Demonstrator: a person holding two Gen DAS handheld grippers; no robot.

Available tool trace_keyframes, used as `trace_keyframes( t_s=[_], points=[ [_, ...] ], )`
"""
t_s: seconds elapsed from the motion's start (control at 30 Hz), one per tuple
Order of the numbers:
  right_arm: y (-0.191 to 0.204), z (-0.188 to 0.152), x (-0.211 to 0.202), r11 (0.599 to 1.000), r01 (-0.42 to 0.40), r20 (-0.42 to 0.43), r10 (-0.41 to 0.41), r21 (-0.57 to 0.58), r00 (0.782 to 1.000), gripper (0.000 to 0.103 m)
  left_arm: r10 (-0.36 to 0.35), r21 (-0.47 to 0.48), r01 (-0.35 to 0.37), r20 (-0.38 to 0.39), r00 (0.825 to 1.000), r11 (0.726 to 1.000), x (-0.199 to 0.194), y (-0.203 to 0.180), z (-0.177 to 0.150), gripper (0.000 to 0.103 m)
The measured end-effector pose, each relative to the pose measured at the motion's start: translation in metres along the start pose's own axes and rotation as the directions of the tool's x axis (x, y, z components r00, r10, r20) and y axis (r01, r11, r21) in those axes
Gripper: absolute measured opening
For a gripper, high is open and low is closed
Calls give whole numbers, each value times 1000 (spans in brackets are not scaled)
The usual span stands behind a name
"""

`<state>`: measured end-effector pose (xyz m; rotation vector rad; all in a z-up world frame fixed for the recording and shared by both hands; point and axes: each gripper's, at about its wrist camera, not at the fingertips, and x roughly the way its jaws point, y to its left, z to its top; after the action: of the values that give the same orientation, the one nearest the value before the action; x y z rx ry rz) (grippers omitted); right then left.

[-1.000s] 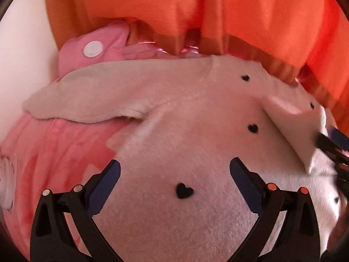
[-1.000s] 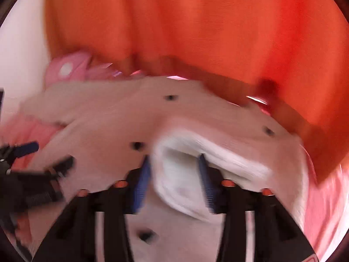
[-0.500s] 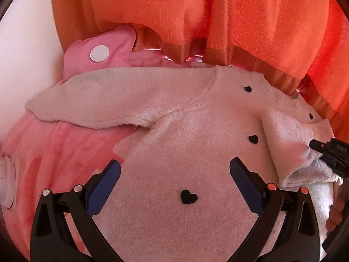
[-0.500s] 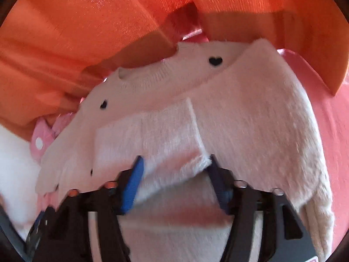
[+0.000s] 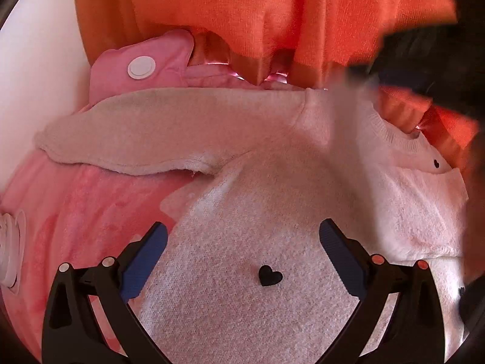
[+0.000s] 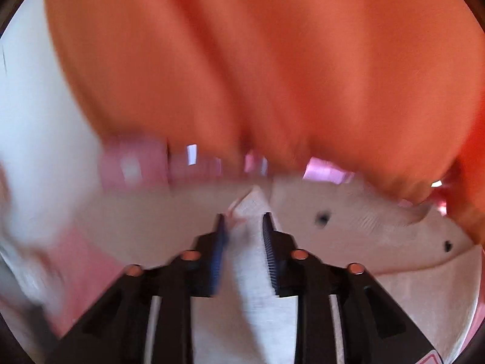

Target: Fold small clothes

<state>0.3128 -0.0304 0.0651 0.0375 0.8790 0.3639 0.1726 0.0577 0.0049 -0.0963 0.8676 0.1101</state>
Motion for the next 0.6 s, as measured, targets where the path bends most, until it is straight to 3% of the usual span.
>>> trace_keyframes(
  t_s=[0.1,0.17,0.2,0.27,0.37,0.5,0.6],
  points=[
    [-21,-22,-29,999,10,63,-13,42,998,29,-8,1,8,-4,1000,1000,0,-2,0,98],
    [-56,-40,-59,989,58,109,-72,133,991,46,-14,2,14,-5,1000,1000,-1,-4,-2,98],
    [-72,-50,-75,982,92,124,-113,166,986,47,-16,6,16,-4,1000,1000,-1,-5,-2,98],
    [-112,-72,-98,949,202,110,-234,244,966,49,-18,13,18,-3,1000,1000,-2,-9,-3,98],
    [-167,-109,-120,885,283,56,-326,371,944,51,-18,19,18,-3,1000,1000,-3,-14,-4,98],
    [-218,-145,-123,812,304,-7,-347,498,938,52,-6,40,5,2,1000,999,-2,-21,-7,98],
    [-230,-153,-105,805,295,-33,-325,515,945,52,1,56,-1,-2,1000,998,1,-25,-9,98]
  ],
)
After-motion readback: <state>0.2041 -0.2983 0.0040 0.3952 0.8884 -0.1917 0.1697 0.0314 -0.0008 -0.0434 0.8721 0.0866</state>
